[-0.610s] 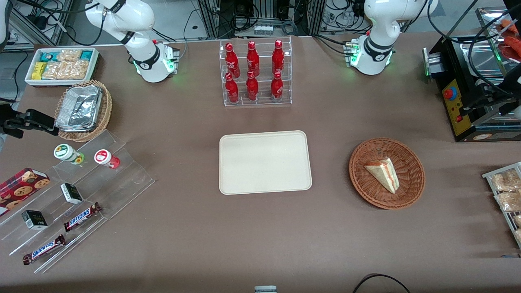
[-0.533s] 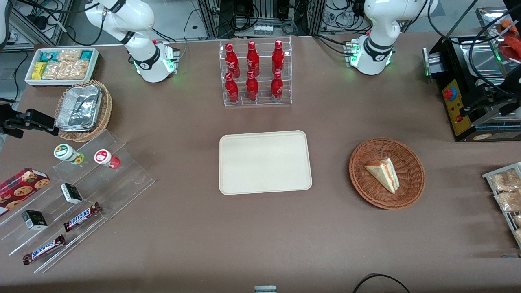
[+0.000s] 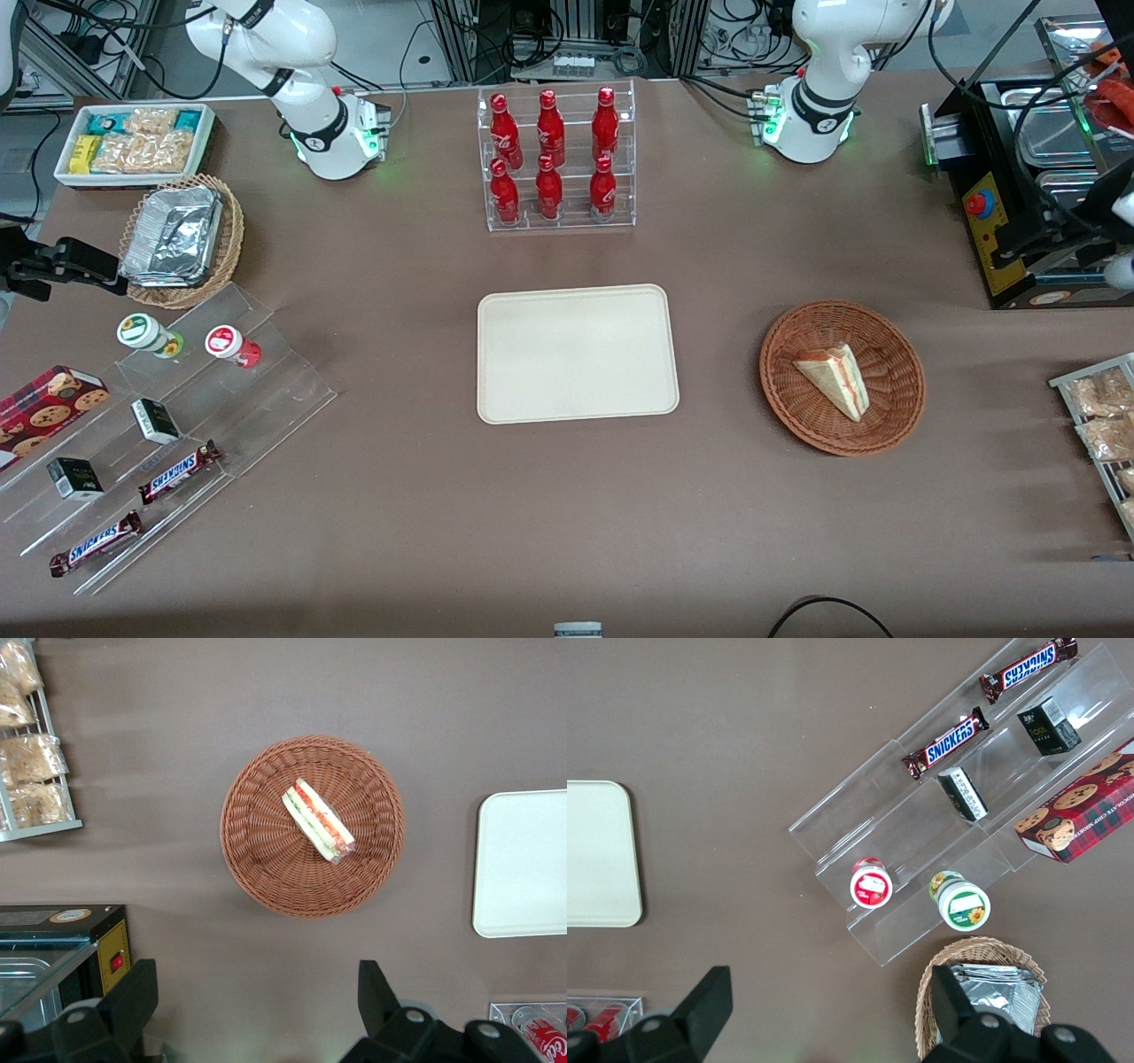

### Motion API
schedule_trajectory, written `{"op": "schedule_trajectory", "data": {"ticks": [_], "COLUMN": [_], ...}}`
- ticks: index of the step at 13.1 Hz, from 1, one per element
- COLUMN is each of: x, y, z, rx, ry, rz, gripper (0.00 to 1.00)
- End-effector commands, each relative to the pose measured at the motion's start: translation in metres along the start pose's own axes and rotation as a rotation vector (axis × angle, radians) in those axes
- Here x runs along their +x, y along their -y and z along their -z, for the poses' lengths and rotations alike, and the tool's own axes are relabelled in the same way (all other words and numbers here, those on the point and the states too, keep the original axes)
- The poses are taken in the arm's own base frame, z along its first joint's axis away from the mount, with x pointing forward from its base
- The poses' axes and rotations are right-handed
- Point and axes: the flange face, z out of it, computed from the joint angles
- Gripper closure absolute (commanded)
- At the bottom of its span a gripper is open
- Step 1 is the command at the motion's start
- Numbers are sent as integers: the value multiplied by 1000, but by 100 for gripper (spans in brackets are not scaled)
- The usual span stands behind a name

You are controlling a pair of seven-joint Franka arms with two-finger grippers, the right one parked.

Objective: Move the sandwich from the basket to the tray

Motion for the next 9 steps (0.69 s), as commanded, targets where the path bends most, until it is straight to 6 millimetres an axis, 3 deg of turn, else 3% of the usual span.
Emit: {"op": "schedule_trajectory", "data": {"ticks": [1,7,9], "x": [10,18,18], "y": [1,-15,-34], "z": [-32,-107,-141], "rx": [-1,-7,-13], "ry": [16,4,-1], "rz": [16,318,378], "gripper": [0,0,0]}}
